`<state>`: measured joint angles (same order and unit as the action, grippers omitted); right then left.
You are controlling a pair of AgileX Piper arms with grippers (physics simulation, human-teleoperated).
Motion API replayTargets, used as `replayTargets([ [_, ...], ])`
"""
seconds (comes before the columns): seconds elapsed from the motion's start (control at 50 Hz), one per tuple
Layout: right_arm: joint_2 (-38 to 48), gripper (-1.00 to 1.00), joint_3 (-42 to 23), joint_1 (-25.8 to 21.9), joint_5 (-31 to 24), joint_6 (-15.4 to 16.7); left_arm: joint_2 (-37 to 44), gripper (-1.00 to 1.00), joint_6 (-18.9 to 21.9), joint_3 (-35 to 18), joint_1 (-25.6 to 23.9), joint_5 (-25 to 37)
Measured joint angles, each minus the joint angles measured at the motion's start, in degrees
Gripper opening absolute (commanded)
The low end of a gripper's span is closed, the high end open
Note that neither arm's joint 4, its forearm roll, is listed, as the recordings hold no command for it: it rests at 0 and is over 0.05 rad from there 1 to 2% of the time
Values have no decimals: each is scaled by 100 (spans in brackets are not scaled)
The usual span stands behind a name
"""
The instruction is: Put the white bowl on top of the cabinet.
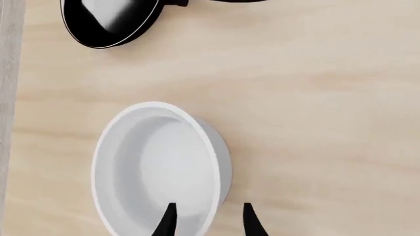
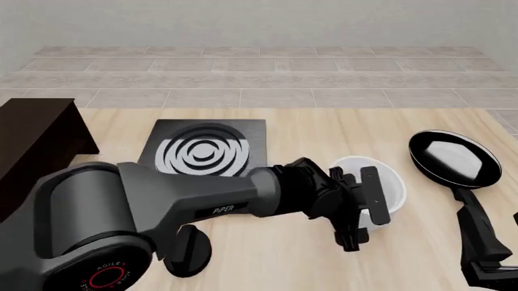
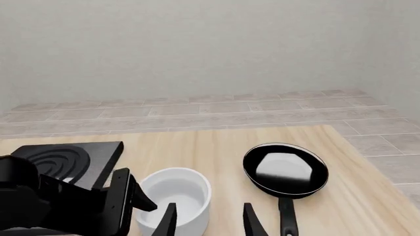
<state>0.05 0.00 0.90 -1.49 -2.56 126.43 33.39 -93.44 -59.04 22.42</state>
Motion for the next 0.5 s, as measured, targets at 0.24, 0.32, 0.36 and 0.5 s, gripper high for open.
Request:
replayTargets([
  [0.24,-1,100,0,-1,1,-13,82,-100,-75,-132,10,32],
  [0.32,-1,100,0,0,1,-16,115,-100,-69,-140,14,44],
  [0.36,-2,100,0,0,1,-17,105,-100,-73,-144,46,47],
  [0.5,-2,100,0,3,1,-18,71,-100,-13,-131,63,62],
])
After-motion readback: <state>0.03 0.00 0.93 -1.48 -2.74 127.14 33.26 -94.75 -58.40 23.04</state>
